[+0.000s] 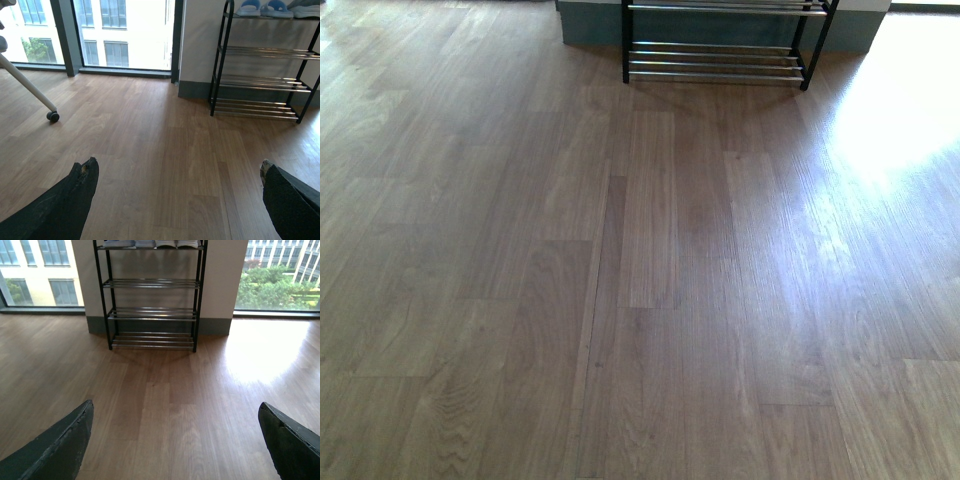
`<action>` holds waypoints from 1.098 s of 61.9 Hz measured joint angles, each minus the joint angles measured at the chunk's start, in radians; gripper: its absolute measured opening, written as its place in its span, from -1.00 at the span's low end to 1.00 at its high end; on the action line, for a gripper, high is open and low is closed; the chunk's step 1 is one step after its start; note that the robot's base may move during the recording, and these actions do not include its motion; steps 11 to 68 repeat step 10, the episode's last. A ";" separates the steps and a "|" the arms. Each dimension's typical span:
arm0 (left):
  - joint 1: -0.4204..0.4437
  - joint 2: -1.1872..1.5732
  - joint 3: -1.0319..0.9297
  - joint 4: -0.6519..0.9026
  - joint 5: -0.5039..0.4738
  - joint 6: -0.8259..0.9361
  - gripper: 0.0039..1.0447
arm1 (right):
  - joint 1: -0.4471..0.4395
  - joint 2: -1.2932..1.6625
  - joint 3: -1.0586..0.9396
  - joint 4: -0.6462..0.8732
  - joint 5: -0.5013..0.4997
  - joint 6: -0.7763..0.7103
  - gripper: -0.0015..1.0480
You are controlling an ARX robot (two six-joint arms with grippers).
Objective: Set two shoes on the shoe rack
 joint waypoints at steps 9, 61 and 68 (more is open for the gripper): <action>0.000 0.000 0.000 0.000 0.000 0.000 0.83 | 0.000 0.000 0.000 0.000 0.000 0.000 0.82; 0.000 0.000 0.000 0.000 0.000 0.000 0.83 | 0.000 0.000 0.000 0.000 0.000 0.000 0.82; 0.000 0.000 0.000 0.000 0.000 0.000 0.83 | 0.000 0.000 0.000 0.000 0.000 0.000 0.82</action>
